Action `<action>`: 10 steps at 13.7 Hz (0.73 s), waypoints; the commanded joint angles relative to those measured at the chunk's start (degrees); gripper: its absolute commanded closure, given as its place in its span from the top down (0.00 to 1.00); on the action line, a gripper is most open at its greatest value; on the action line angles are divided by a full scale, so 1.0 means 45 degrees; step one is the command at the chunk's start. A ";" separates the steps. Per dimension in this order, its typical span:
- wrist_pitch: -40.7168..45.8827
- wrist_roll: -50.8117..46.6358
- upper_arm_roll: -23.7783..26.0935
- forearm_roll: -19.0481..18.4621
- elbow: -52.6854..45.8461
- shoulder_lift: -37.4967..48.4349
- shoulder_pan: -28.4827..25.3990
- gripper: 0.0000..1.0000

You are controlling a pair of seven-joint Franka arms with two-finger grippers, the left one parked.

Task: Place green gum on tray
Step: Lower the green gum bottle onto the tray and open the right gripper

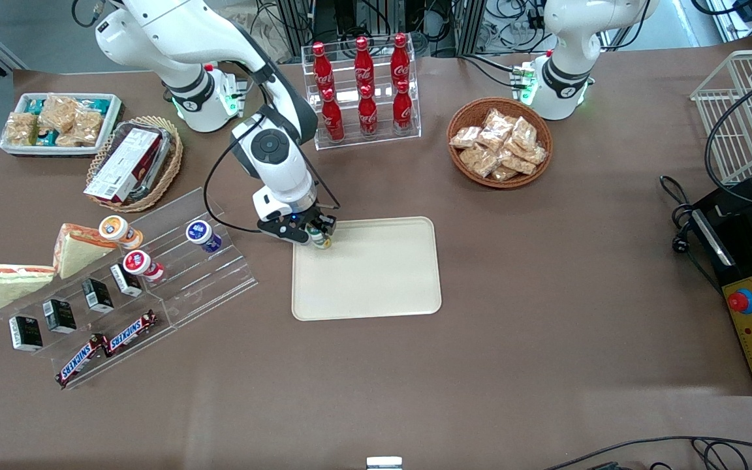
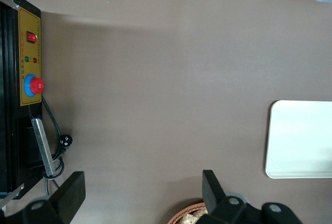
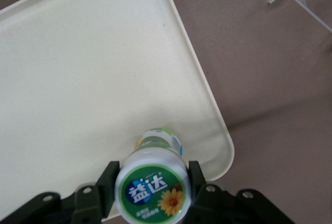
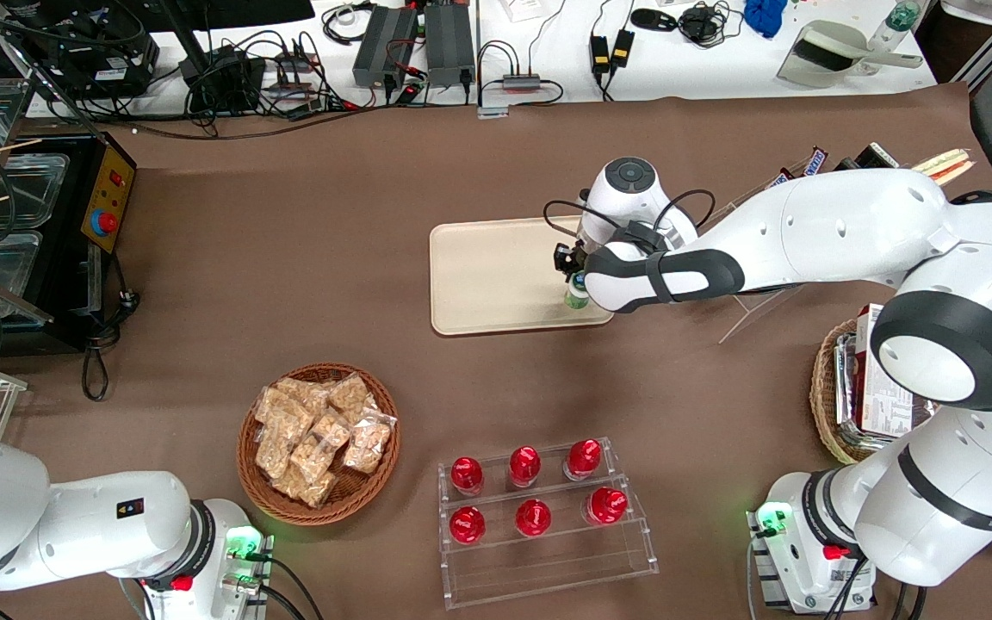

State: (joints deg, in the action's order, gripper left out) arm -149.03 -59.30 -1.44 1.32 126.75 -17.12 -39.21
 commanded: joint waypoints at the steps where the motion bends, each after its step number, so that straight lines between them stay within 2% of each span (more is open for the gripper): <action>1: -0.0359 0.0287 0.0027 -0.0195 0.0077 -0.0198 0.0372 0.29; 2: -0.0359 0.0287 0.0027 -0.0195 0.0077 -0.0276 0.0392 0.37; 3: -0.0436 0.0268 0.0027 -0.0175 0.0077 -0.0335 0.0412 0.53; 4: -0.0573 0.0268 0.0027 -0.0175 0.0077 -0.0432 0.0412 1.00; 10: -0.0186 0.0170 0.0008 -0.0175 -0.0041 -0.0046 0.0431 1.00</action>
State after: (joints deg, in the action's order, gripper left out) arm -150.29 -58.34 -1.50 1.29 126.80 -18.88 -37.63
